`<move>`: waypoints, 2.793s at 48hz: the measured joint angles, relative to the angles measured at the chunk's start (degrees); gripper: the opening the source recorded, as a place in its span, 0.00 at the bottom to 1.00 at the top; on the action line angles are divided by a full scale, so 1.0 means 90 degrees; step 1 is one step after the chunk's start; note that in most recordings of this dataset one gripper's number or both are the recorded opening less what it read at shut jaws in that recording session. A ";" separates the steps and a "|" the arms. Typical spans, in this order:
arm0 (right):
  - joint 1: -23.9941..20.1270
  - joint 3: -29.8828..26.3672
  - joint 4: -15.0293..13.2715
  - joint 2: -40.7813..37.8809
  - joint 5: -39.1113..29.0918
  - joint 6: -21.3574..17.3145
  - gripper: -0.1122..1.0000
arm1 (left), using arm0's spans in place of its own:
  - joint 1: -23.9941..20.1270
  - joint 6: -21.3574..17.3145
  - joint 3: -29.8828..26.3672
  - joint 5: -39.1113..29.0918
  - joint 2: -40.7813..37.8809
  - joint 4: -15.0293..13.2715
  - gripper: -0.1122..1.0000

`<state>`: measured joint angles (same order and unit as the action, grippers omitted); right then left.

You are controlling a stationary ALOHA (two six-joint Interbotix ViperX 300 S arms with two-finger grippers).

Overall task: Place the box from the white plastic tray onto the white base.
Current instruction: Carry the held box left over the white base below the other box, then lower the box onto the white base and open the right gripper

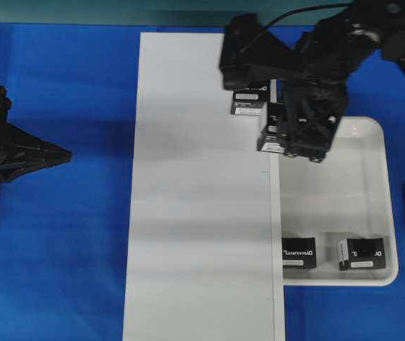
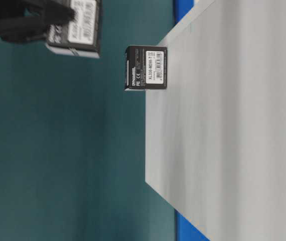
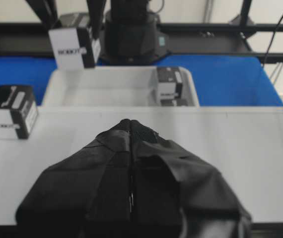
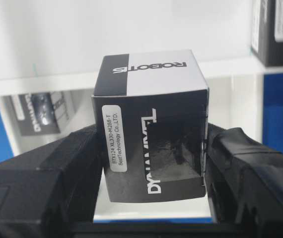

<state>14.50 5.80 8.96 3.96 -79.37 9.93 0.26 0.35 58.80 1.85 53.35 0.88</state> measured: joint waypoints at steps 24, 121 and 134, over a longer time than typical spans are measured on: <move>-0.0078 -0.0322 0.0000 -0.0801 0.0078 0.0264 0.63 | 0.0010 0.0000 0.0000 0.0000 0.0010 0.0000 0.03; -0.0127 0.0391 -0.0068 -0.1387 0.1055 0.0430 0.63 | 0.0039 -0.0010 0.0000 0.0010 -0.0020 -0.0010 0.03; -0.0137 0.0400 -0.0107 -0.1367 0.1064 0.0391 0.63 | 0.0039 0.0000 0.0000 0.0000 -0.0010 0.0000 0.03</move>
<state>13.27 9.40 8.00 -8.35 -69.79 13.45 0.62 0.35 58.80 1.85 53.26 0.88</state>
